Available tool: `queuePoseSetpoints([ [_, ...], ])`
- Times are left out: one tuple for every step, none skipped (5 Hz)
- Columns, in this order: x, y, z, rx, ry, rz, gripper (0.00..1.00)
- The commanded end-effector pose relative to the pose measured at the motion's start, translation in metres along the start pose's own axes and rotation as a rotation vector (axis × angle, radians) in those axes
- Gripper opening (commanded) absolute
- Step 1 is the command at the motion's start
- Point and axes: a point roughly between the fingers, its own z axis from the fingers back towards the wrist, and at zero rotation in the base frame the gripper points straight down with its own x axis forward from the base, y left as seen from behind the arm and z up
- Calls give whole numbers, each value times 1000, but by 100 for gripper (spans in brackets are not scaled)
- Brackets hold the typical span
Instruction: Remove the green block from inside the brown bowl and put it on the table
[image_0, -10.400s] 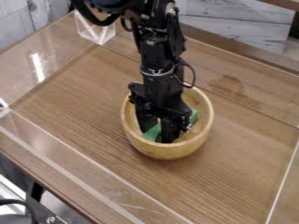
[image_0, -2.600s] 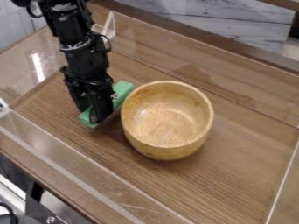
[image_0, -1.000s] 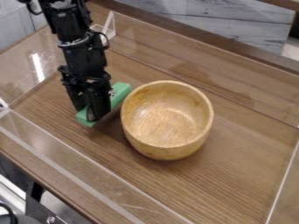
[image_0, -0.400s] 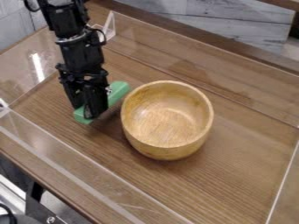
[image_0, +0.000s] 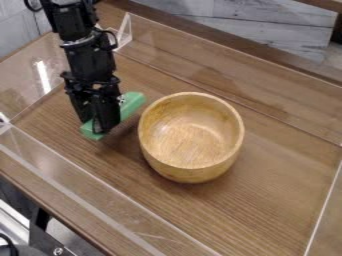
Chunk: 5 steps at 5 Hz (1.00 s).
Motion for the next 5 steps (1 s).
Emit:
queuePoseSetpoints([
  [6, 6, 15, 21, -42, 3, 0],
  [5, 8, 16, 15, -38, 5, 0],
  [5, 9, 16, 8, -33, 8, 0],
  [4, 10, 16, 0, -28, 10, 0],
  [4, 12, 16, -7, -22, 12, 0],
])
